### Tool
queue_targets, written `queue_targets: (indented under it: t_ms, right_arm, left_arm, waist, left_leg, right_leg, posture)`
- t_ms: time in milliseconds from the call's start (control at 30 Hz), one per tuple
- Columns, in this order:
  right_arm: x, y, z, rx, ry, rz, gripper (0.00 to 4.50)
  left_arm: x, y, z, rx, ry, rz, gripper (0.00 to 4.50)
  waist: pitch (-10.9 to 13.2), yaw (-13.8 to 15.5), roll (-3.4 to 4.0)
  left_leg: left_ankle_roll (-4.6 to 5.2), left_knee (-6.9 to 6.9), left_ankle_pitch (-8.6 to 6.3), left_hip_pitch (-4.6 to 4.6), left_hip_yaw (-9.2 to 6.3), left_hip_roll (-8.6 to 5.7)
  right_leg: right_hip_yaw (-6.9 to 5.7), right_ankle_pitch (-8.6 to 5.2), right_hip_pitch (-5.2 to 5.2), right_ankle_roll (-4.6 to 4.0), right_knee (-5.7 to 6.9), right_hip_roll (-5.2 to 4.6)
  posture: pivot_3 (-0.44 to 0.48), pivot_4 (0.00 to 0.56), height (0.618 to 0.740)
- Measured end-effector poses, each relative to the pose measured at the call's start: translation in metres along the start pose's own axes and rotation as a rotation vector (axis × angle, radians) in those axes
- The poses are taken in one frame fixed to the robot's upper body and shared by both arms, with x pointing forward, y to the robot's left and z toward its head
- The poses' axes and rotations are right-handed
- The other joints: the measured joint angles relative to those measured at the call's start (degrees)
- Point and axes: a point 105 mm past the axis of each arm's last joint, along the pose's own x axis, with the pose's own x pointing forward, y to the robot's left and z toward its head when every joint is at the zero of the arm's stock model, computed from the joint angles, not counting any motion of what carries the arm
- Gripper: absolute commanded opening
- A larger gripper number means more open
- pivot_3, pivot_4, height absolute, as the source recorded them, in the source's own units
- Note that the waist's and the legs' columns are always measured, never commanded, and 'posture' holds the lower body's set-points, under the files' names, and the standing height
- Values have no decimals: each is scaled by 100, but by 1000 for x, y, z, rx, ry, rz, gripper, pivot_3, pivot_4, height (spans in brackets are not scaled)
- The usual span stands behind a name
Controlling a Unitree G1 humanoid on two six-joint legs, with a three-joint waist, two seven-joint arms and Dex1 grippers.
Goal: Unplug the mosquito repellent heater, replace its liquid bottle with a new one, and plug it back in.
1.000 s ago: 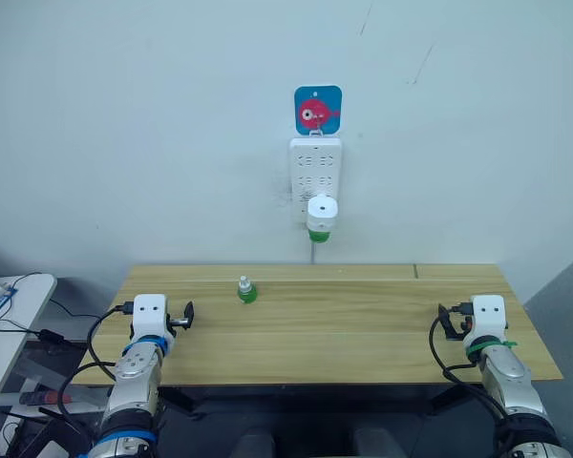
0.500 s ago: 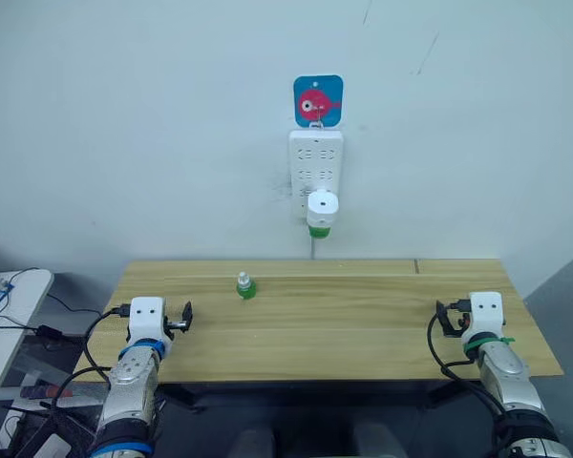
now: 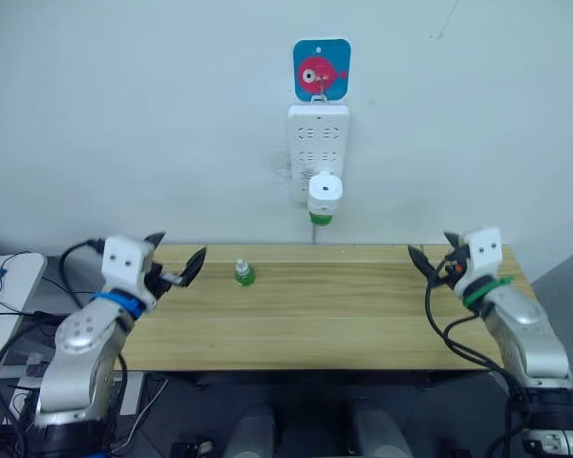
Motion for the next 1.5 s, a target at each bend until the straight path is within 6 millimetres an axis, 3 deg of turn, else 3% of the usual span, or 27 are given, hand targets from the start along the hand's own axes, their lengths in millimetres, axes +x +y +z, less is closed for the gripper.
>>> queue_targets:
  t_ms: [167,267,433,567,767,1100,1233,1500]
  right_arm:
    - [9,39,69,35,-113,228,4435]
    - [9,60,97,27,-134,356,4477]
    - [8,78,117,25,-134,449,4500]
    - [8,90,129,-2,-138,477,4500]
    - [8,97,130,-14,-117,494,4500]
    - [7,97,132,-13,-107,483,4500]
    - [5,92,122,-1,-79,456,4500]
    - [1,78,104,28,-45,376,4500]
  left_arm:
    - [35,-25,42,-42,-75,-182,4500]
    - [53,-37,59,-38,-97,-267,4313]
    - [70,-41,70,-57,-114,-324,2992]
    - [88,-49,70,-70,-112,-376,2992]
    - [114,-55,78,-80,-144,-397,2992]
    - [132,-54,87,-35,-174,-437,2992]
    - [142,-59,91,-4,-175,-479,2992]
    - [148,-82,108,50,-218,-653,2992]
  waist:
    - [104,-15,-15]
    - [120,-23,-27]
    - [165,-52,-33]
    - [239,-88,-48]
    - [273,-117,-61]
    - [328,-175,-71]
    - [365,-97,-70]
    - [418,-196,-77]
  left_leg:
    - [-1,7,-1,-63,1,8]
    - [-1,6,0,-94,5,8]
    - [0,4,-1,-94,12,11]
    - [0,9,-1,-97,14,10]
    - [0,11,-1,-115,14,9]
    - [0,27,0,-129,12,8]
    - [0,100,0,-170,-14,1]
    - [1,104,2,-176,9,-10]
  right_leg:
    - [-6,19,-52,-24,4,16]
    - [-6,21,-96,-27,18,16]
    - [-4,21,-99,-28,14,17]
    - [-4,21,-99,-28,14,17]
    - [-8,22,-113,-28,14,16]
    - [-13,22,-130,-28,38,16]
    - [-43,22,-136,-26,66,15]
    - [-11,38,-151,1,70,7]
  posture:
    - [-38,232,740]
    - [-56,235,740]
    - [-87,245,740]
    - [-104,258,740]
    - [-115,264,740]
    - [-132,276,740]
    - [-142,282,740]
    - [-170,295,740]
